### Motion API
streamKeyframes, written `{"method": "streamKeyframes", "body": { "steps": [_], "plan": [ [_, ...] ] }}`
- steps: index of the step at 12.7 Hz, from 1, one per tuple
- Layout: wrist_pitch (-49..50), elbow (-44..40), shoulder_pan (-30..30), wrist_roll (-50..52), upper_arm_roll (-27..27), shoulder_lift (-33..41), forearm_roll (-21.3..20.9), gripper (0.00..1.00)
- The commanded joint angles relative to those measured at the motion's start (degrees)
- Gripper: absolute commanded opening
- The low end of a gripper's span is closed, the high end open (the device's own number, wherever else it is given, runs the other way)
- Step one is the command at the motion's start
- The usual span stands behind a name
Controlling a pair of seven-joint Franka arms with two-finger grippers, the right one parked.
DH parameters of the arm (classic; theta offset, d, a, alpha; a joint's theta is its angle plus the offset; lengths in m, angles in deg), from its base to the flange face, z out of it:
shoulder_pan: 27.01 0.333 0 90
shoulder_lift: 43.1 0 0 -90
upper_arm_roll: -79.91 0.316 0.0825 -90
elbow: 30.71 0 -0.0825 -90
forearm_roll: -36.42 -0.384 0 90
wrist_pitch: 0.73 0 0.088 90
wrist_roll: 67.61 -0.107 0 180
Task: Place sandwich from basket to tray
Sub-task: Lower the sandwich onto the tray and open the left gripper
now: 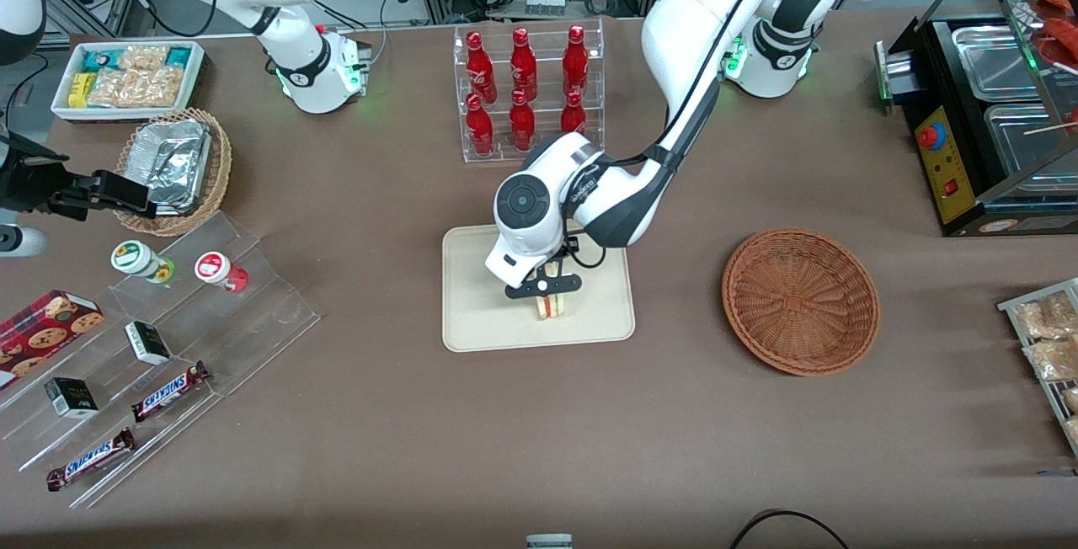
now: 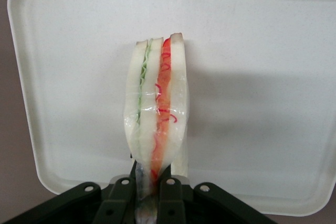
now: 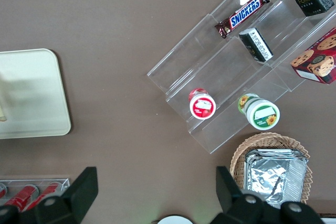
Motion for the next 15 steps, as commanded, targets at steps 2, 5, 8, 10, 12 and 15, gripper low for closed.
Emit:
{"method": "streamKeyframes", "body": {
  "steps": [2, 5, 8, 10, 12, 15],
  "plan": [
    [0.7, -1.9, -1.0, 1.9, 0.8, -1.3, 0.6, 0.01],
    [-0.6, -1.9, -1.0, 2.0, 0.8, -2.0, 0.5, 0.44],
    [-1.3, -1.9, -1.7, 1.3, 0.8, -2.3, 0.0, 1.0],
    [-0.9, -2.3, -1.7, 1.0, 0.8, -1.3, -0.2, 1.0],
    [-0.4, -2.3, -1.4, -0.4, 0.8, 1.0, -0.1, 1.0],
    [1.3, -2.3, -0.8, -8.3, 1.0, 4.8, 0.0, 1.0]
  ]
}}
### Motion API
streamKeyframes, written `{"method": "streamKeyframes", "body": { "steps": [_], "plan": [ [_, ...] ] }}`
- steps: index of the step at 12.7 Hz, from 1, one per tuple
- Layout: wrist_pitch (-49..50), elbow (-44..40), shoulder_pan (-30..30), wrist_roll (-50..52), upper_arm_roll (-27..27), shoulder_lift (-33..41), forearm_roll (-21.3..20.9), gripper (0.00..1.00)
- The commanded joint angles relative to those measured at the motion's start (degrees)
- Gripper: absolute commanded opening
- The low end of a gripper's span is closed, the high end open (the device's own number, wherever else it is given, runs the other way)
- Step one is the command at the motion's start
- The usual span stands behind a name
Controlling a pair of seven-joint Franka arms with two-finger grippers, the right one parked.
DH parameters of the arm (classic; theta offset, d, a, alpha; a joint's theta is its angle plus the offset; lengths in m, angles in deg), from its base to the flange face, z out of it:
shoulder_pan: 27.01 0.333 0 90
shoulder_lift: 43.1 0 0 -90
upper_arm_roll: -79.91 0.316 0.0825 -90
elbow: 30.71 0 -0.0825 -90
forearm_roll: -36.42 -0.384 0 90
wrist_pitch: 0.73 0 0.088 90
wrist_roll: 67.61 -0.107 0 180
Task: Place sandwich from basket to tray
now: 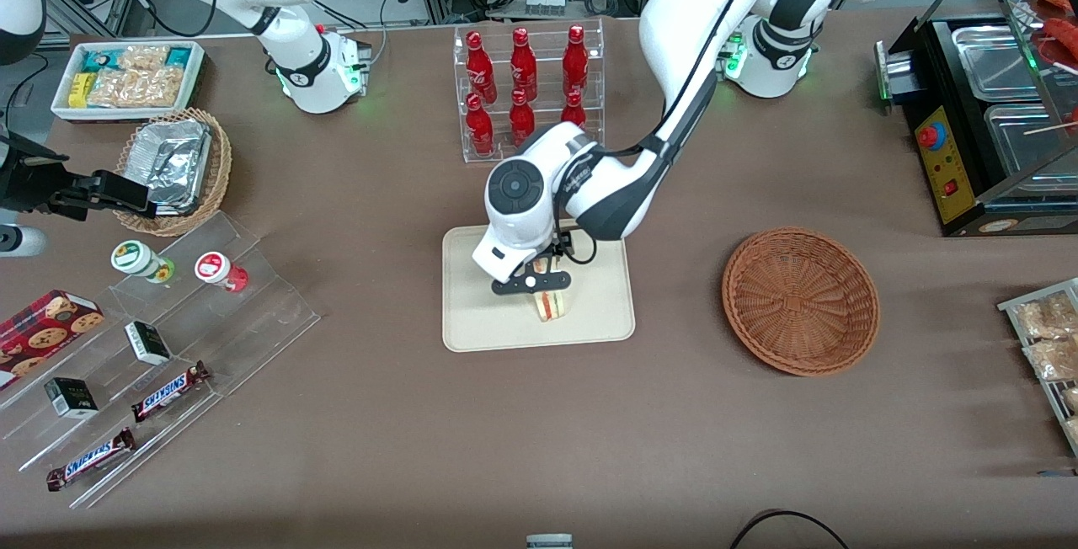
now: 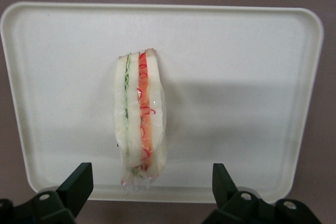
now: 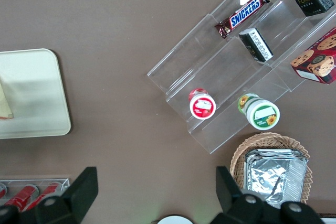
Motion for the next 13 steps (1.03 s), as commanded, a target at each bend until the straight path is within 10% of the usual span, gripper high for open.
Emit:
{"method": "streamKeyframes", "body": {
  "steps": [1, 13],
  "plan": [
    [2.5, 0.5, 0.9, -8.4, 0.7, 4.1, 0.2, 1.0],
    [9.6, 15.4, 1.4, -41.7, 20.6, 18.5, 3.4, 1.0]
  ]
}}
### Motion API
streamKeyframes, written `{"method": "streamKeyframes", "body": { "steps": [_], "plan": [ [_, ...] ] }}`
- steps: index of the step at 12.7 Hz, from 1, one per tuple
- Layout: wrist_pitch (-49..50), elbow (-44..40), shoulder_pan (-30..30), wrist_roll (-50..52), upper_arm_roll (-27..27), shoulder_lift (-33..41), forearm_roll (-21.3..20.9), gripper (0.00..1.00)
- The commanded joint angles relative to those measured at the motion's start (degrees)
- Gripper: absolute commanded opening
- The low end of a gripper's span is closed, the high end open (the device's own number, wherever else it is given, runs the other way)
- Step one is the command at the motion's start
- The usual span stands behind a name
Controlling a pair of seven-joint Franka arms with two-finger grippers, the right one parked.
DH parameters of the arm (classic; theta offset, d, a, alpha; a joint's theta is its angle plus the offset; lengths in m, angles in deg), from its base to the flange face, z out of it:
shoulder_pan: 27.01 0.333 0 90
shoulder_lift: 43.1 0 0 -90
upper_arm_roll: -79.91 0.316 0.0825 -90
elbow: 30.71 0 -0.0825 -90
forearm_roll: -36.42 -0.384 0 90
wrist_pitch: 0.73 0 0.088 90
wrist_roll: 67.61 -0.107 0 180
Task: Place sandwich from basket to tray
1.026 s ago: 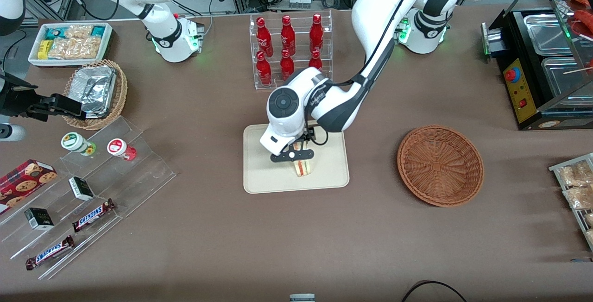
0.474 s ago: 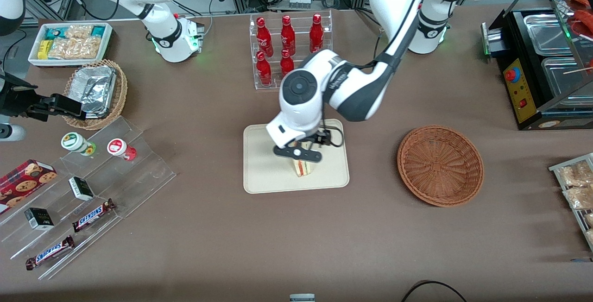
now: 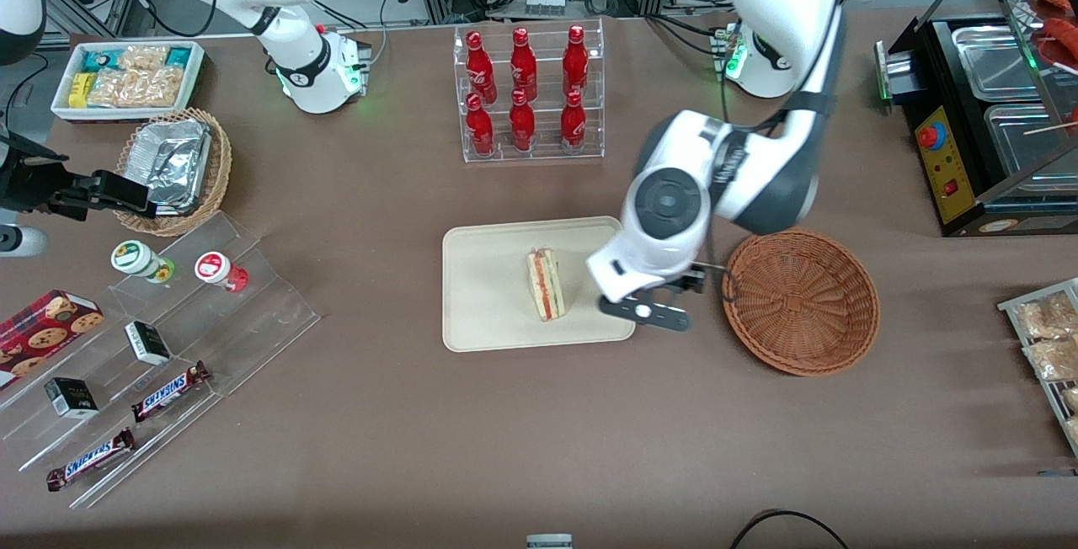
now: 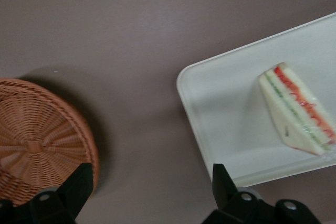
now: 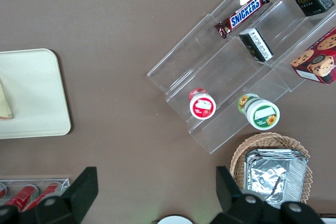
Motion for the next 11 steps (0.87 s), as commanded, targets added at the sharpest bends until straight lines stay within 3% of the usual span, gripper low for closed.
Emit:
{"method": "streamKeyframes", "body": {
  "steps": [1, 5, 11],
  "plan": [
    [1.0, 4.8, -1.0, -5.1, 3.3, 5.3, 0.9, 1.0],
    [6.7, 4.8, -1.1, -12.1, 6.8, 10.4, 0.7, 1.0],
    [13.9, 5.0, -1.2, -11.6, 8.7, 17.5, -0.1, 1.0]
  ]
}}
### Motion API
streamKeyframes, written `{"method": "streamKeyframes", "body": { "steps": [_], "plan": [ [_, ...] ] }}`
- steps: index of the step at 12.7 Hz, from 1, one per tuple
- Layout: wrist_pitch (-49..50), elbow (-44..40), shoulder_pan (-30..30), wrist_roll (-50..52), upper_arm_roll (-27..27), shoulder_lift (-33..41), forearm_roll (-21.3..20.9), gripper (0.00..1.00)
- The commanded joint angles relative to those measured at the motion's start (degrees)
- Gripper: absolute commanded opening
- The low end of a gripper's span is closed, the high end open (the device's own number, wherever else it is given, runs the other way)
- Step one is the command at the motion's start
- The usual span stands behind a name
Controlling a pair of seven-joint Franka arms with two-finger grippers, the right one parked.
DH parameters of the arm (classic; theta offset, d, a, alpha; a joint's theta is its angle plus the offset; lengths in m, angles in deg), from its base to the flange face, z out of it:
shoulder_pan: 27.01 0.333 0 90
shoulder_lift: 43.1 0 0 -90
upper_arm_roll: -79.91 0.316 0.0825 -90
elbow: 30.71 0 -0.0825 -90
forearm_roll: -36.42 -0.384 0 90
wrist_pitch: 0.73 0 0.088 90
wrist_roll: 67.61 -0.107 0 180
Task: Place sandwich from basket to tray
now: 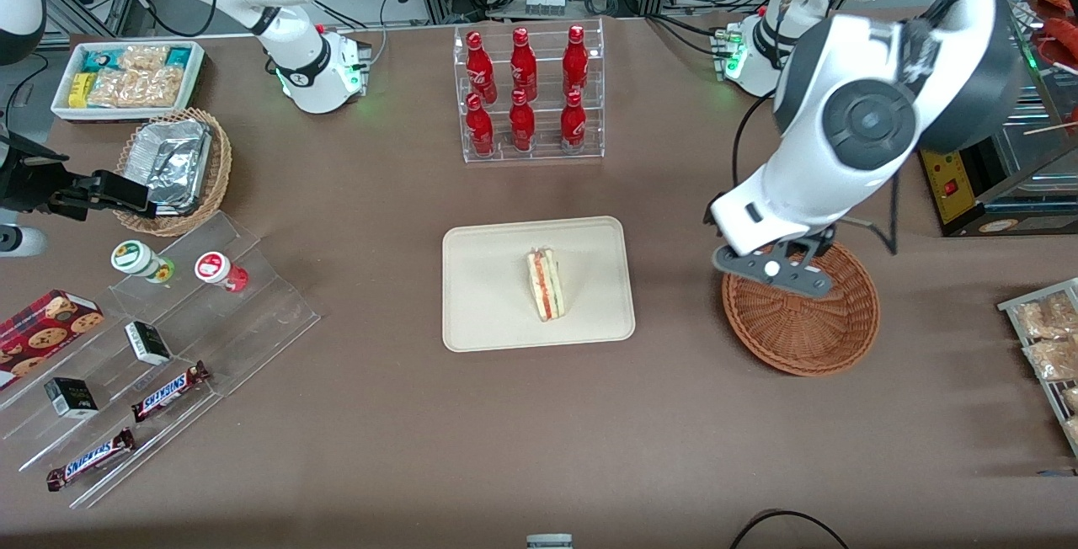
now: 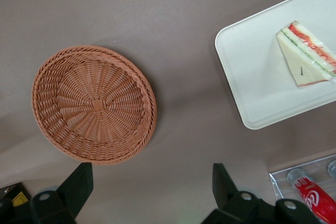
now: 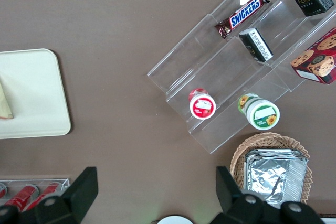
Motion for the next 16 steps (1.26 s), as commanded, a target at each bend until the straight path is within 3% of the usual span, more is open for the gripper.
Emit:
{"method": "streamKeyframes", "body": {
  "steps": [1, 4, 7, 14, 16],
  "plan": [
    [3.2, 2.2, -0.9, -0.4, 0.6, 3.4, -0.2, 1.0],
    [4.4, 3.6, 0.5, -0.9, 0.4, 6.0, -0.2, 1.0],
    [4.9, 4.5, 12.8, -1.1, -8.3, 7.7, -0.5, 1.0],
    [10.1, 4.6, 39.7, -1.1, -35.0, 11.6, -7.0, 1.0],
    [11.9, 4.8, 42.3, -1.1, -37.1, 13.1, -8.2, 1.0]
  ]
}}
